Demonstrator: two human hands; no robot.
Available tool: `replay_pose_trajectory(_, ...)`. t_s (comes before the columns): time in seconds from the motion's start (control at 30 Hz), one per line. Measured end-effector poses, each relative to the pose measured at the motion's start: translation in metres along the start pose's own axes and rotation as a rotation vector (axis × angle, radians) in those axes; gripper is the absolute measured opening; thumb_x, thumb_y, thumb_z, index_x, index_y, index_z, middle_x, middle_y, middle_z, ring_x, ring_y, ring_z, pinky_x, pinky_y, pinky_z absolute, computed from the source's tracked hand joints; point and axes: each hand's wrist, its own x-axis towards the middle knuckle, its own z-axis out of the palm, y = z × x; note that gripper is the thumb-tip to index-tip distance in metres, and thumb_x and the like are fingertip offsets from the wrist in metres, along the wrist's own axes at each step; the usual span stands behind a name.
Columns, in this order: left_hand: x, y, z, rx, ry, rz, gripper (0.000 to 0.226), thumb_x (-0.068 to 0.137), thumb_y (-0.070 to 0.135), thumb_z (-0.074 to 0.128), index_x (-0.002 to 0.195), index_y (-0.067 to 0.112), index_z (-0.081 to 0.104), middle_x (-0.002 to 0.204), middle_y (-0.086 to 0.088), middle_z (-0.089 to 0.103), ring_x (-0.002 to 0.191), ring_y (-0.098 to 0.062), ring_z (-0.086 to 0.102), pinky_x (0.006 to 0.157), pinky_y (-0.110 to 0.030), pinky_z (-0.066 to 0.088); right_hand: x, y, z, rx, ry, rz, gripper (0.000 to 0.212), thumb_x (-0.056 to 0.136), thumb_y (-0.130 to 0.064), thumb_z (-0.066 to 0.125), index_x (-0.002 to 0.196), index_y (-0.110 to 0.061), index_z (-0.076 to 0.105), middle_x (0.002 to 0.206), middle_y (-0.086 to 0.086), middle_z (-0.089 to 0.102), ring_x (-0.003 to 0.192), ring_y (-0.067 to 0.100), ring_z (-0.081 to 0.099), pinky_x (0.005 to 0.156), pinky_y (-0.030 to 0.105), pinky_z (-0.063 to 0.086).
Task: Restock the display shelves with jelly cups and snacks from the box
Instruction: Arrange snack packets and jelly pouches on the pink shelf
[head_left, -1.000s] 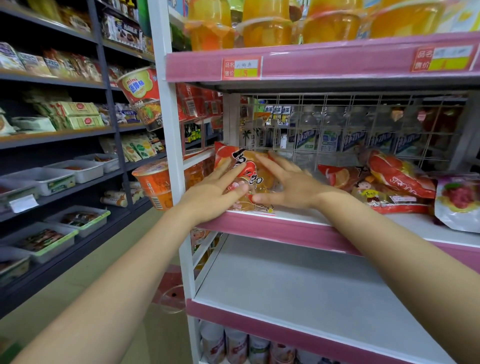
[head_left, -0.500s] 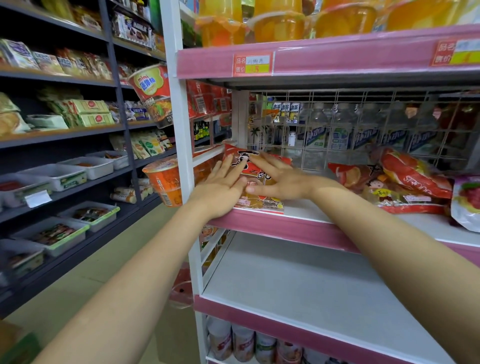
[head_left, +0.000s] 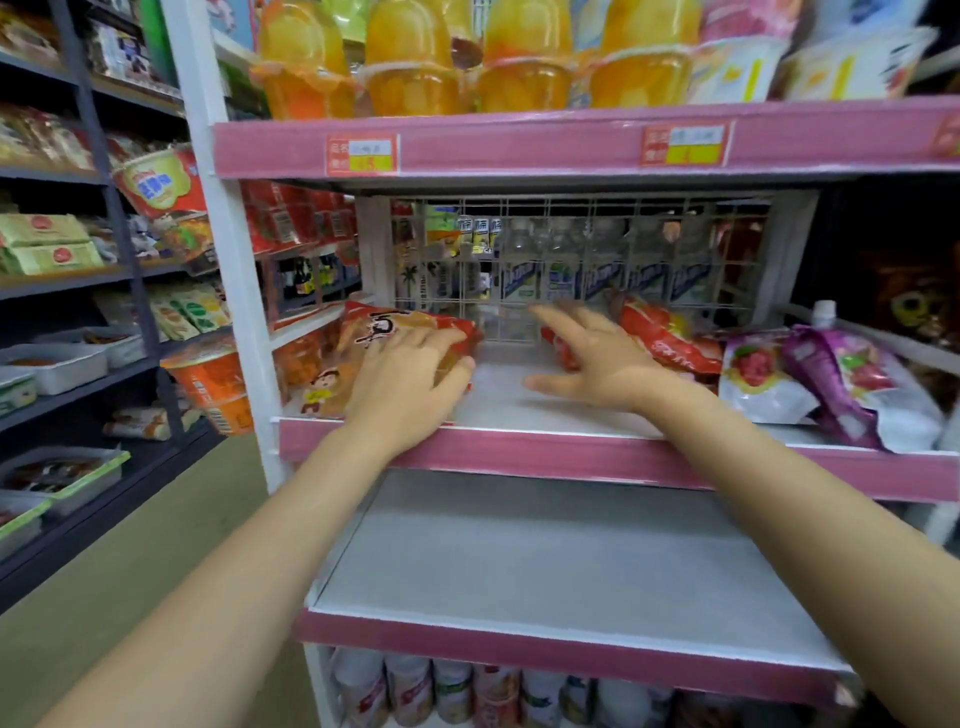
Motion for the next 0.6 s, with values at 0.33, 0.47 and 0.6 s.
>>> replay_pose_trajectory(0.33,0.006,0.064,0.038,0.004,-0.318,-0.053,0.059,0.093,0.073,0.031,0.139,0.041,0.049,0.142,0.004,0.057,0.128,-0.028,0.052,0.102,-0.038,0.042,-0.014,0.071,-0.031,-0.003,0.353,0.347,0.075,0.089,-0.058,0.057,0.147,-0.016,0.035,0.136,0.022,0.052,0.119,0.04,0.053,0.1,0.048,0.045)
replay_pose_trajectory(0.47,0.006,0.068,0.038,0.031,-0.315,-0.052,0.057,0.094,0.071,0.031,0.14,0.041,0.047,0.139,0.004,0.059,0.126,-0.027,0.053,0.098,-0.037,0.043,-0.021,0.074,-0.017,-0.045,0.081,0.327,0.089,0.085,-0.075,0.05,0.156,-0.029,0.023,0.148,0.02,0.046,0.133,0.041,0.046,0.109,0.049,0.04)
replay_pose_trajectory(0.6,0.007,0.065,0.039,0.001,-0.318,-0.062,0.06,0.092,0.074,0.028,0.142,0.044,0.042,0.136,0.006,0.06,0.123,-0.026,0.054,0.095,-0.037,0.046,-0.017,0.073,-0.017,-0.078,0.244,0.236,0.036,0.101,-0.043,0.048,0.129,-0.024,0.062,0.117,0.013,0.068,0.108,0.037,0.061,0.088,0.043,0.05)
